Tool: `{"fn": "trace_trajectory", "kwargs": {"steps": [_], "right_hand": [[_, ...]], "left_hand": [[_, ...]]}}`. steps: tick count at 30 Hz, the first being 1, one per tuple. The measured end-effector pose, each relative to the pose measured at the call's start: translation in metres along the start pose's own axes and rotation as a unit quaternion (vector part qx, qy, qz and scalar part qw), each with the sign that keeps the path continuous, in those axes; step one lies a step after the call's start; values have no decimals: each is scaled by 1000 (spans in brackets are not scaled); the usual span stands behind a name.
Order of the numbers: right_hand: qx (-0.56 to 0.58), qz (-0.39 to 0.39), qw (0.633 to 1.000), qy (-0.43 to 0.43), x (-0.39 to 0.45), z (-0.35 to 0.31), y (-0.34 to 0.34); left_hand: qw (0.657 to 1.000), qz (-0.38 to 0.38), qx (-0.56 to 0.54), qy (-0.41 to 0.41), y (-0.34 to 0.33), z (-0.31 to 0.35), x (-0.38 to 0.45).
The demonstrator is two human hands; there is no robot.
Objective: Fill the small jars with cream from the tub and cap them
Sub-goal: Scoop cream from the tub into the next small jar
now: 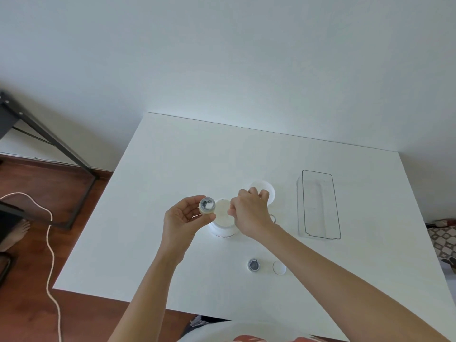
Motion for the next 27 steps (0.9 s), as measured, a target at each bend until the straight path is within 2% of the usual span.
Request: {"fn": "trace_trajectory", "kwargs": {"steps": [5, 11, 15, 20, 23, 27], "right_hand": [[136, -3, 987, -83, -7, 23, 4], [286, -20, 942, -173, -21, 49, 11], [376, 14, 909, -177, -34, 59, 29], [452, 65, 879, -136, -47, 53, 57], [436, 84, 890, -103, -52, 42, 68], [326, 136, 932, -77, -56, 29, 72]], "left_hand": [[1000, 6, 0, -1, 1, -2, 0], [1000, 8, 5, 3, -3, -4, 2], [1000, 7, 9, 19, -7, -7, 5], [1000, 1, 11, 29, -16, -7, 9], [1000, -9, 5, 26, -22, -4, 11], [1000, -23, 2, 13, -27, 2, 12]]}}
Point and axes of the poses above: each hand's wrist, its own x-axis towards the middle knuckle, its own y-axis out of the back of the hand, z = x × y, the point moved 4 cm from there along x, towards the middle knuckle, and after that the axes turned 15 degrees about -z, right-handed, at the moved point
